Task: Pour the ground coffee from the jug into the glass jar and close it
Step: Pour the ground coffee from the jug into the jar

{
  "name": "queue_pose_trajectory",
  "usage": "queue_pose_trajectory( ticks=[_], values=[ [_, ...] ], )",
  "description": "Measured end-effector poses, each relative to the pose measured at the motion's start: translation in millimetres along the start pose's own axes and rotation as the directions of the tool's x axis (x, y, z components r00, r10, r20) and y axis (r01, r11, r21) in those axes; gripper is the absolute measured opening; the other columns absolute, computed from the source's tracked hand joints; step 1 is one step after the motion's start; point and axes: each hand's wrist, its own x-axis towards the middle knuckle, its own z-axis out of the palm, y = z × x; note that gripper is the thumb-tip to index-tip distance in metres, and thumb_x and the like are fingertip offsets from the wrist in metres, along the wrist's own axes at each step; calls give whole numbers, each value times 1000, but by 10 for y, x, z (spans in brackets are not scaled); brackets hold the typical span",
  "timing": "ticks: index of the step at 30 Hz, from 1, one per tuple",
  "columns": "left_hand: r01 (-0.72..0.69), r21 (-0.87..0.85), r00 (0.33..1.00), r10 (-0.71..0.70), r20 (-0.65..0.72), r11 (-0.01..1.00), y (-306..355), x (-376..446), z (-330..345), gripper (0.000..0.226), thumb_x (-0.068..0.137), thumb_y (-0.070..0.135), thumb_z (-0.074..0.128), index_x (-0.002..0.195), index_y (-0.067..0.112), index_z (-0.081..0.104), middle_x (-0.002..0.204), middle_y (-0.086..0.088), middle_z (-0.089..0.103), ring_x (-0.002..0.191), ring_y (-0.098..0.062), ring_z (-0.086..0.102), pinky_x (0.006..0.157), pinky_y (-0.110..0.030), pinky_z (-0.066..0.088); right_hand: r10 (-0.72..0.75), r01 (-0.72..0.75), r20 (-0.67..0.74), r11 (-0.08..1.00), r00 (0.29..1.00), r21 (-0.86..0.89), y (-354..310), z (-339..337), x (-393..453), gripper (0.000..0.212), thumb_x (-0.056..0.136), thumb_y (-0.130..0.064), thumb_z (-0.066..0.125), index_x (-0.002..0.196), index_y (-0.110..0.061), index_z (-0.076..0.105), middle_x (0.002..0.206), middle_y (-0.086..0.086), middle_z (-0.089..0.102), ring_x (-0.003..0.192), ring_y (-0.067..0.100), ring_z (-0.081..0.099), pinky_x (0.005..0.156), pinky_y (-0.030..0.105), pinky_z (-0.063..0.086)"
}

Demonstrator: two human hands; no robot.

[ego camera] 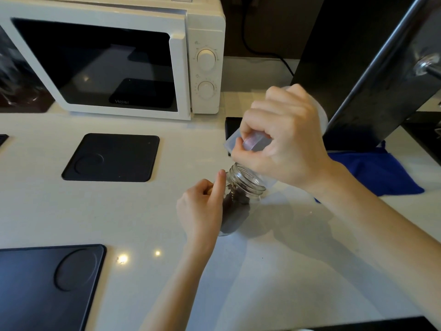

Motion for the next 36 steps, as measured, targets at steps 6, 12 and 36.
queue_pose_trajectory(
  ticks=[6,12,36],
  values=[
    [10,-22,1000,-10,0,1000,8,-1,-5,58,84,43,57,46,13,25,47,-11,29,49,-19,24,47,-30,20,5,-5,-5,1000,1000,30,-1,-2,4,21,67,-18,65,52,-8,54,50,5,53,56,24,45,55,42,39],
    [23,-50,1000,-23,-5,998,-20,-6,-24,56,77,48,50,46,8,29,47,-22,35,50,-19,27,49,-33,24,361,-356,29,899,932,256,161,-59,-10,19,68,-21,63,58,-7,55,54,-7,45,58,14,43,56,32,37],
    [35,-318,994,-65,-85,948,-511,41,-212,26,70,11,36,50,20,21,40,8,18,44,-5,13,42,-21,8,879,-399,412,-477,-242,783,-62,327,-1351,36,85,-8,48,51,-19,45,44,-11,45,41,6,43,42,15,38]
  ],
)
